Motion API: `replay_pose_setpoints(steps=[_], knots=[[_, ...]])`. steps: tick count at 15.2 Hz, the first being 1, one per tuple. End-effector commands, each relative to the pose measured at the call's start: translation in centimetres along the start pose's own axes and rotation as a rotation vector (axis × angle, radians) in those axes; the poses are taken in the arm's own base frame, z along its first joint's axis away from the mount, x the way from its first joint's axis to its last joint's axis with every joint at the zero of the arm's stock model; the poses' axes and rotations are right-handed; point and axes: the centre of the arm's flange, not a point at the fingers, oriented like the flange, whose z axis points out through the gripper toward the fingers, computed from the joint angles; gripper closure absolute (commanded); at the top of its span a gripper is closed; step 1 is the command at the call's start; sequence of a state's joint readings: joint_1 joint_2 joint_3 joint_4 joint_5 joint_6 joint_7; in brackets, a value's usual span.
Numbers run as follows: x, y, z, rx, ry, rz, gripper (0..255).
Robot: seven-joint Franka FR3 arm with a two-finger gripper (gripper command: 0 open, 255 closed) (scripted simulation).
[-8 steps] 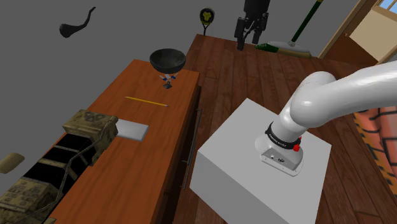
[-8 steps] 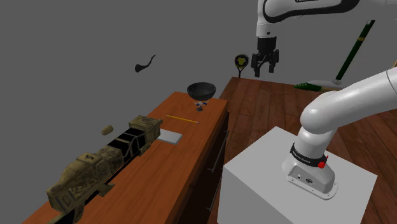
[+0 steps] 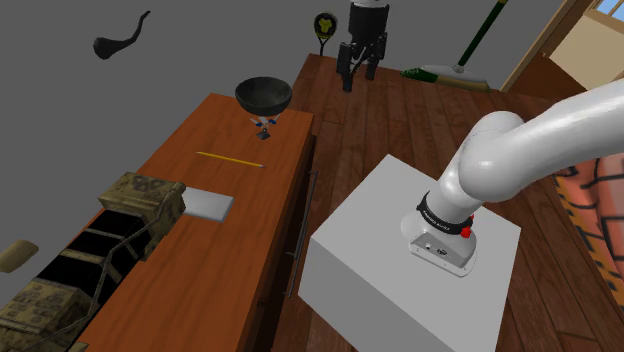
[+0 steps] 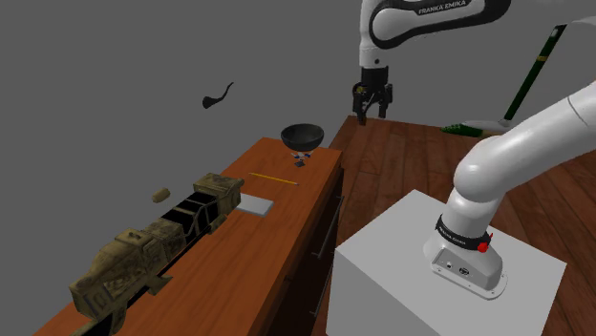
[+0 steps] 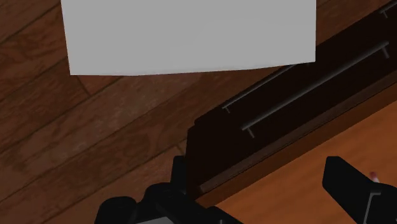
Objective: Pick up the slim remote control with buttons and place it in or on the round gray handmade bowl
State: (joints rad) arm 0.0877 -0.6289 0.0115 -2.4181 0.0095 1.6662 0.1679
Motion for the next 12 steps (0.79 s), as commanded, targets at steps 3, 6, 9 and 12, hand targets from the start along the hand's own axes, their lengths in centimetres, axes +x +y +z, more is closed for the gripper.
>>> replay_pose_setpoints(steps=[3, 6, 9, 12], knots=[[2.5, -4.5, 1.4, -0.002, 0.014, -0.063, 0], [4.1, -7.9, 2.5, -0.005, 0.024, -0.11, 0], [5.6, -11.3, 3.6, -0.007, 0.033, -0.157, 0], [6.9, -14.9, 4.6, -0.009, 0.043, -0.204, 0]])
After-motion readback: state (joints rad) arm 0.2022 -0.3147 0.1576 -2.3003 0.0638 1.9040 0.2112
